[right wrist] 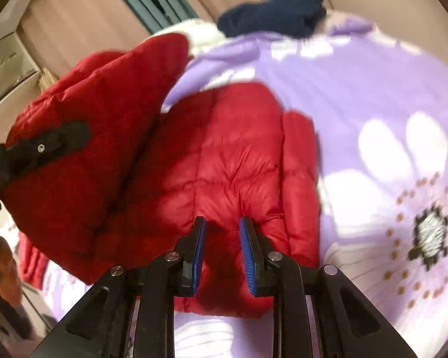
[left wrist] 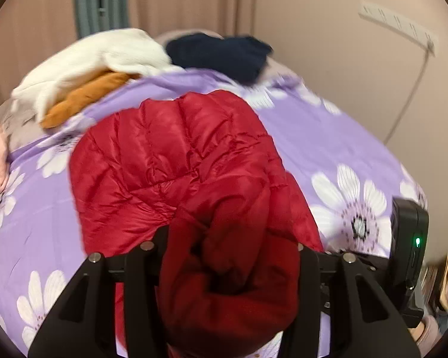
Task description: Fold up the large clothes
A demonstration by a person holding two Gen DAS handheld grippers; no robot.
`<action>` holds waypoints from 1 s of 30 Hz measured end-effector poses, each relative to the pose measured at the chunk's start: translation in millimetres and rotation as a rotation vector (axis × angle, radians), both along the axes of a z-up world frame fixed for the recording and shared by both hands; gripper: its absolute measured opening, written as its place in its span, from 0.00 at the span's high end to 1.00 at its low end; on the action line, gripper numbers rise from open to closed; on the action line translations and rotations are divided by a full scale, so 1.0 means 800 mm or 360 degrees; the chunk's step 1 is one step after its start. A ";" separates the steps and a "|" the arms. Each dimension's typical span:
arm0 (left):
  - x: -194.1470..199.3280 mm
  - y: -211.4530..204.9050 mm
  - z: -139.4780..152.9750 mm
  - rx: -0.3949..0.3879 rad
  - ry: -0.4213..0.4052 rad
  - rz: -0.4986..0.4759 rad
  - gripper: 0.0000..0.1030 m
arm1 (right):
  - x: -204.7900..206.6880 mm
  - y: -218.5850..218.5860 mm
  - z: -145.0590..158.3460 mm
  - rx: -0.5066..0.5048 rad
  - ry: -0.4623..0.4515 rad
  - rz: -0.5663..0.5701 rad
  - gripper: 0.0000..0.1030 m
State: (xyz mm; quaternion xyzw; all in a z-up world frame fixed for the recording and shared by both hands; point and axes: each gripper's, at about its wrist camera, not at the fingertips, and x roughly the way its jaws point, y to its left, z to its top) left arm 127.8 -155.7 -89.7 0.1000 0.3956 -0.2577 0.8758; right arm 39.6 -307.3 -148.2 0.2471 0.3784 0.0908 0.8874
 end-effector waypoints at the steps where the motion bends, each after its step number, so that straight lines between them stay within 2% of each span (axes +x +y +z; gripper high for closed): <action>1: 0.003 -0.006 -0.008 0.0011 0.0029 -0.0019 0.53 | 0.003 -0.004 -0.003 0.0047 0.0006 -0.0001 0.77; 4: 0.012 -0.018 -0.028 0.0005 0.0132 -0.0102 0.41 | 0.001 -0.021 -0.012 0.0259 0.0002 -0.0024 0.77; 6: 0.011 -0.016 -0.030 -0.0078 0.0177 -0.0140 0.26 | -0.003 -0.040 -0.018 0.0431 0.0003 -0.0040 0.77; 8: 0.017 -0.007 -0.029 -0.0245 0.0313 -0.0211 0.11 | -0.010 -0.060 -0.022 0.0573 -0.0020 -0.0065 0.77; 12: 0.036 0.021 -0.030 -0.0561 0.0531 -0.0198 0.08 | -0.022 -0.082 -0.009 0.0645 -0.0091 -0.0117 0.71; 15: 0.052 0.042 -0.033 -0.0798 0.0685 -0.0136 0.08 | -0.039 -0.078 0.014 0.0611 -0.0209 -0.0091 0.71; 17: 0.061 0.053 -0.035 -0.0949 0.0799 -0.0095 0.08 | -0.046 -0.059 0.034 0.0570 -0.0313 -0.0009 0.71; 20: 0.077 0.059 -0.039 -0.1057 0.0935 -0.0054 0.08 | -0.060 -0.030 0.073 0.0371 -0.0500 0.0125 0.71; 23: 0.087 0.059 -0.036 -0.1086 0.1002 -0.0035 0.08 | -0.063 0.009 0.108 0.0200 -0.0648 0.0288 0.71; 25: 0.090 0.057 -0.033 -0.1071 0.1006 -0.0033 0.08 | -0.075 0.024 0.116 0.0126 -0.0681 0.0353 0.71; 27: 0.089 0.052 -0.030 -0.1035 0.0997 -0.0039 0.08 | -0.072 0.044 0.117 0.0048 -0.0663 0.0422 0.71; 30: 0.087 0.045 -0.028 -0.0959 0.0976 -0.0045 0.09 | -0.043 0.069 0.099 -0.0161 -0.0536 0.0462 0.71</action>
